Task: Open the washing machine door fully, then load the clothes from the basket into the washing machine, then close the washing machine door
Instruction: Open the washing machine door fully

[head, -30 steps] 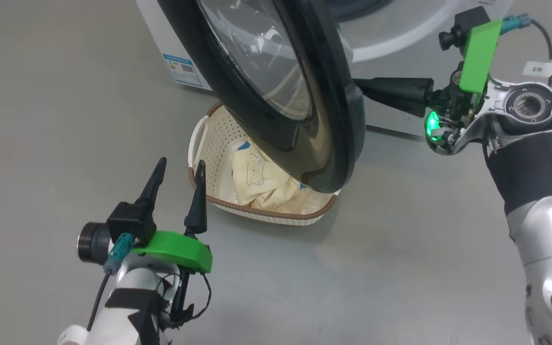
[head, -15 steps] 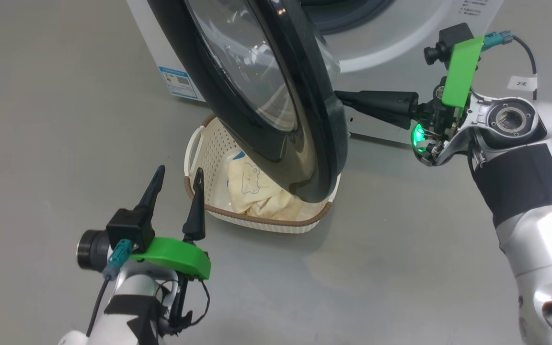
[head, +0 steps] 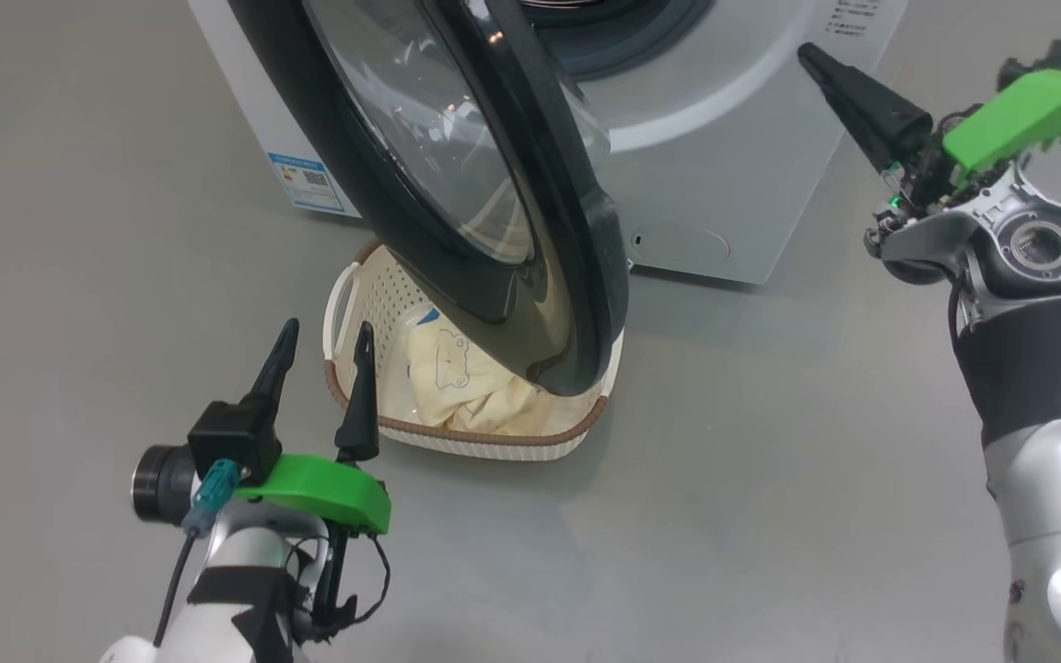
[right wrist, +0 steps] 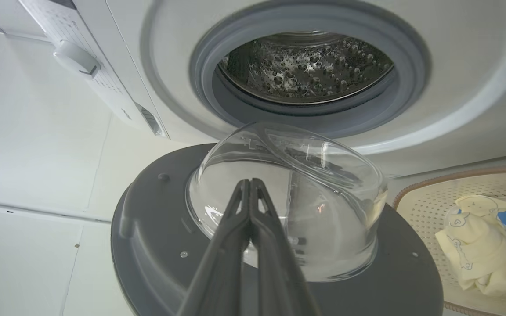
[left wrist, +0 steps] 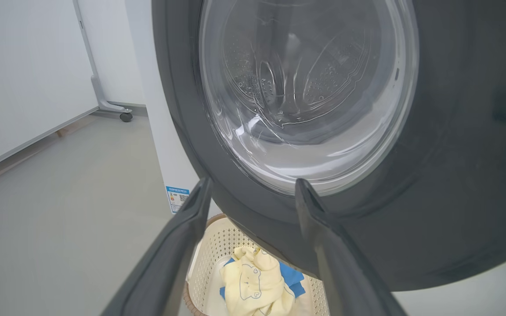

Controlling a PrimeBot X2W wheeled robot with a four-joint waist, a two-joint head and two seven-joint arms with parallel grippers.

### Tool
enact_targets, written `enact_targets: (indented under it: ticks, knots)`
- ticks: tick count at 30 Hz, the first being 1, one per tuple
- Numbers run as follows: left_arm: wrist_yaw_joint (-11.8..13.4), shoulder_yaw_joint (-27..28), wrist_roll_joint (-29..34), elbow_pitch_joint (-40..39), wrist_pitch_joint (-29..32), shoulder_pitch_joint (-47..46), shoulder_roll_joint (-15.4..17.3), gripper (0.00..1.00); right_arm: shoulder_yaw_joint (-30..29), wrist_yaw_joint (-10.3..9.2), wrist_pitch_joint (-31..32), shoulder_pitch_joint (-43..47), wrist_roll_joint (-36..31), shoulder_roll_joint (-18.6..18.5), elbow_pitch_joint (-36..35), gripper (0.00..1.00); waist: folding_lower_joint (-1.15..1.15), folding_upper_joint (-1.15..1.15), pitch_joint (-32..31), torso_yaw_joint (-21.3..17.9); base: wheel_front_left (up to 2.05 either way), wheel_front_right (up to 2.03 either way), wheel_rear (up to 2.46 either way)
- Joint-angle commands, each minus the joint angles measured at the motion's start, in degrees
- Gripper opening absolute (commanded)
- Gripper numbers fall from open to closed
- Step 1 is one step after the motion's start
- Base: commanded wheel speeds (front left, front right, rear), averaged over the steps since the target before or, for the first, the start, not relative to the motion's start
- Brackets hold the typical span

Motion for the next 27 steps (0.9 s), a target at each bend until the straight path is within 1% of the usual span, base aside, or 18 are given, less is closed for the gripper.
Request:
enact_targets:
  ticks: [1, 2, 3, 4, 5, 6, 10, 12, 15, 20, 23, 27]
  knots:
    - [-0.4, 2.1, 0.4, -1.4, -0.4, -0.2, 1.1, 1.0, -0.1, -0.01, -2.0, 0.2, -1.2, 0.3, -2.5, 0.04, 0.0, 0.0, -0.4, -0.6, 0.0, 0.0, 0.0]
    - [-0.4, 2.3, 0.5, -1.3, -0.4, 0.0, 1.2, 1.0, -0.6, -0.01, -3.8, 1.0, -1.9, 0.2, -3.0, 0.47, 0.0, 0.0, -0.6, -1.0, 0.0, 0.0, 0.0]
    - [-0.4, 2.4, 0.5, -1.2, -0.4, 0.1, 1.3, 1.0, -1.3, -0.01, -5.6, 1.7, -2.5, 0.1, -3.7, 0.81, 0.0, 0.0, -0.8, -1.4, 0.0, 0.0, 0.0]
    - [-0.4, 2.6, 0.6, -1.1, -0.4, 0.2, 1.4, 1.0, -1.5, -0.01, -7.6, 2.5, -3.9, -0.4, -4.4, 1.0, 0.0, 0.0, -1.0, -1.8, 0.0, 0.0, 0.0]
    - [-0.4, 2.9, 0.7, -1.0, -0.4, 0.6, 1.5, 1.0, -1.9, -0.01, -11.2, 4.5, -6.0, -0.9, -6.0, 1.0, 0.0, 0.0, -1.6, -2.5, 0.0, 0.0, 0.0]
    - [-0.4, 3.0, 0.7, -0.9, -0.4, 0.8, 1.5, 1.0, -2.2, -0.01, -12.5, 5.4, -6.7, -1.0, -6.6, 1.0, 0.0, 0.0, -1.8, -2.9, 0.0, 0.0, 0.0]
    - [-0.5, 3.9, 0.6, -0.6, -0.4, 1.3, 2.0, 1.0, -1.5, -0.01, -19.7, 9.7, -13.7, -3.1, -9.3, 1.0, 0.0, 0.0, -2.8, -4.3, 0.0, 0.0, 0.0]
    - [-0.3, 4.1, 0.6, -0.6, -0.4, 1.6, 2.0, 1.0, -0.8, -0.01, -24.0, 11.7, -19.1, -4.9, -10.3, 1.0, 0.0, 0.0, -3.2, -4.9, 0.0, 0.0, 0.0]
    - [-0.3, 4.5, 0.6, -0.5, -0.4, 1.9, 2.3, 1.0, -0.1, -0.01, -29.7, 14.3, -26.0, -6.4, -10.9, 1.0, 0.0, 0.0, -3.9, -5.7, 0.0, 0.0, 0.0]
    - [-0.4, 4.7, 0.7, -0.1, -0.4, 2.9, 2.8, 1.0, 0.9, -0.01, -38.9, 18.5, -41.4, -9.4, -10.6, 1.0, 0.0, 0.0, -5.5, -7.0, 0.0, 0.0, 0.0]
    - [-0.4, 4.7, 0.7, 0.2, -0.4, 3.3, 3.0, 1.0, -0.9, -0.01, -42.2, 21.1, -49.9, -9.7, -10.1, 1.0, 0.0, 0.0, -6.4, -7.4, 0.0, 0.0, 0.0]
    - [-0.4, 4.6, 0.7, 0.3, -0.4, 4.2, 3.1, 1.0, -4.3, -0.01, -43.7, 25.5, -59.3, -8.1, -11.1, 1.0, 0.0, 0.0, -7.3, -7.7, 0.0, 0.0, 0.0]
